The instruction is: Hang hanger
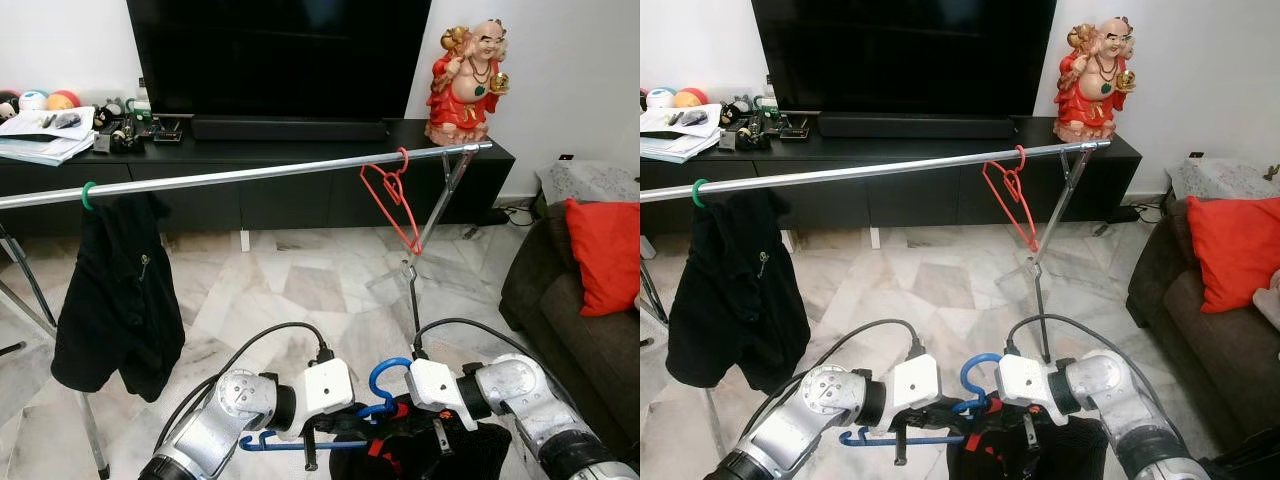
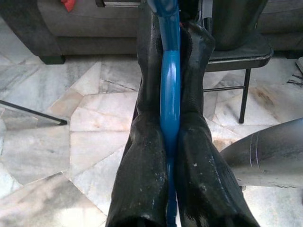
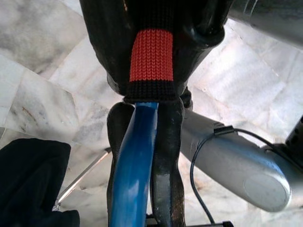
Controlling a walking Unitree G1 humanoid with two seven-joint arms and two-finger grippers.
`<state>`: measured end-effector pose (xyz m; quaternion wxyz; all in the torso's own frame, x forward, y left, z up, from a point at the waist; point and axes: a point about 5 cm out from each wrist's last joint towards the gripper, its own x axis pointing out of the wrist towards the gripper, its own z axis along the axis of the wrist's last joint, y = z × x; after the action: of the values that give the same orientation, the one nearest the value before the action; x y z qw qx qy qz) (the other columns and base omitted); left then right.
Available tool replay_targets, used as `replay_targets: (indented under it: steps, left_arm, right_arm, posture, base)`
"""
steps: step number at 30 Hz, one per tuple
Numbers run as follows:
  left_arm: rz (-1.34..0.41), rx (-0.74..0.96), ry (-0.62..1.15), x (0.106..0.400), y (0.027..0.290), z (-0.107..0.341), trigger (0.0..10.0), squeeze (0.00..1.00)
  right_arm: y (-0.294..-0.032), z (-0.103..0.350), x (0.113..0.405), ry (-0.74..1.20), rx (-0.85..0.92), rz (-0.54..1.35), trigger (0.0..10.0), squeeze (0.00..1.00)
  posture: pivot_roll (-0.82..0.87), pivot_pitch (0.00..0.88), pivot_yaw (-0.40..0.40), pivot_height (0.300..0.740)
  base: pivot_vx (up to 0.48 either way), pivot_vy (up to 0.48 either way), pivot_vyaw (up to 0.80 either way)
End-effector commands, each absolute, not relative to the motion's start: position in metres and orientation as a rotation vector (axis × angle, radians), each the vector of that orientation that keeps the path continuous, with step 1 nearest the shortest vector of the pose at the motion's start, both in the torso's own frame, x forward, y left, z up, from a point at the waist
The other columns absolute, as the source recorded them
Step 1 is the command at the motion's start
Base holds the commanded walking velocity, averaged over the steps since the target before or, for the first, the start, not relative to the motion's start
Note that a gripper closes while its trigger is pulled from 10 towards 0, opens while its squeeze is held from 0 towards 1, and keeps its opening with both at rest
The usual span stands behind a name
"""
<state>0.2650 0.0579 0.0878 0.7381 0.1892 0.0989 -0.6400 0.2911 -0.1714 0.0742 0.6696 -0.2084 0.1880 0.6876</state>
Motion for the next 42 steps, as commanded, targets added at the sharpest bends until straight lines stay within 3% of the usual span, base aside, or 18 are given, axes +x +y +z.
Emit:
replay_targets:
  steps: [1, 21, 22, 24, 25, 42]
  left_arm:
    - [-1.387, 0.409, 0.173, 0.271, 0.057, 0.095, 10.0, 0.00]
    - [-1.363, 0.481, 0.289, 0.279, 0.071, 0.086, 10.0, 0.00]
    - [-1.363, 0.479, 0.290, 0.280, 0.073, 0.086, 10.0, 0.20]
    - [-1.361, 0.479, 0.287, 0.281, 0.073, 0.087, 10.0, 0.20]
    - [-1.366, 0.479, 0.288, 0.281, 0.074, 0.087, 10.0, 1.00]
    - [-1.388, 0.479, 0.293, 0.279, 0.075, 0.088, 10.0, 1.00]
  right_arm:
    - [-0.166, 0.084, 0.292, 0.324, -0.385, 1.568, 0.0, 0.00]
    - [-0.171, 0.086, 0.288, 0.335, -0.348, 1.539, 0.0, 0.00]
    - [-0.171, 0.085, 0.288, 0.341, -0.355, 1.533, 0.0, 0.00]
    - [-0.172, 0.085, 0.288, 0.343, -0.356, 1.532, 0.0, 0.00]
    - [-0.172, 0.085, 0.288, 0.345, -0.359, 1.531, 0.0, 0.00]
    - [-0.172, 0.084, 0.288, 0.350, -0.364, 1.530, 0.0, 0.00]
  posture:
    - [0.00, 0.000, -0.069, 0.740]
    - [-0.02, 0.000, -0.061, 0.740]
    - [-0.02, 0.000, -0.061, 0.740]
    - [-0.02, 0.000, -0.061, 0.740]
    - [-0.02, 0.000, -0.060, 0.740]
    - [-0.02, 0.000, -0.059, 0.740]
  base:
    - [0.000, 0.000, 0.00]
    - [0.000, 0.000, 0.00]
    - [0.000, 0.000, 0.00]
    - [0.000, 0.000, 0.00]
    - [0.000, 0.000, 0.00]
    - [0.000, 0.000, 0.00]
